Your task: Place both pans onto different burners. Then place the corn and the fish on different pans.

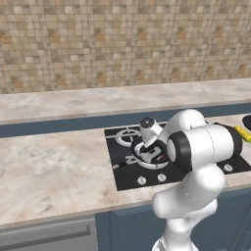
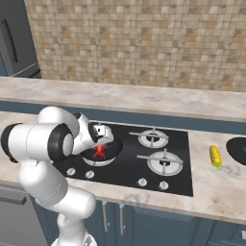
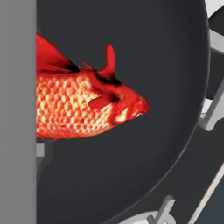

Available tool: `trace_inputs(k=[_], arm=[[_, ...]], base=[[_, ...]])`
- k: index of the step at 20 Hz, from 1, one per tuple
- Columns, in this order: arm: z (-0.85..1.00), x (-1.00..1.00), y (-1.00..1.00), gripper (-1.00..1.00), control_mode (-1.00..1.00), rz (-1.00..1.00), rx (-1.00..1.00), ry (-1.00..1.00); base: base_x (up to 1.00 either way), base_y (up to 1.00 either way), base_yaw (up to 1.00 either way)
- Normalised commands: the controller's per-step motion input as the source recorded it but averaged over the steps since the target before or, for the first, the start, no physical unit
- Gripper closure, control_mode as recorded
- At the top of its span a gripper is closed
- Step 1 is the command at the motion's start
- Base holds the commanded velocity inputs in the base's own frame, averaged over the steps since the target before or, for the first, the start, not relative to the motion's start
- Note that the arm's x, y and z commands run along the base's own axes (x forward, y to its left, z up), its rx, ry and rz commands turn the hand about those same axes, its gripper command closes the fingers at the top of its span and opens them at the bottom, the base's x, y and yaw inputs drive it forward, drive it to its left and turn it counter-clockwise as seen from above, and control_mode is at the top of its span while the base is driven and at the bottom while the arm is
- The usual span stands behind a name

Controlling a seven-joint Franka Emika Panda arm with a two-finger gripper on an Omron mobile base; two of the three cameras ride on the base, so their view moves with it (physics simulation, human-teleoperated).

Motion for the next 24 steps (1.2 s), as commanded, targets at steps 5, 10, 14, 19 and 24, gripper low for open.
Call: trace_inputs(k=[5, 10, 14, 19, 24], arm=[[0.0, 0.04, 0.01, -1.0, -1.0, 0.0, 0.0, 0.0], [0.28, 0.0, 0.0, -1.0, -1.0, 0.0, 0.02, -0.06], [0.22, 0.0, 0.0, -1.0, -1.0, 0.0, 0.05, -0.04], [0.13, 0.0, 0.0, -1.0, -1.0, 0.0, 0.05, -0.02], [0.65, -0.06, 0.01, -1.0, -1.0, 0.0, 0.12, -0.1]], base=[[0.0, 0.0, 0.0], [0.0, 0.0, 0.0], [0.0, 0.0, 0.0], [0.0, 0.0, 0.0], [0.0, 0.0, 0.0]])
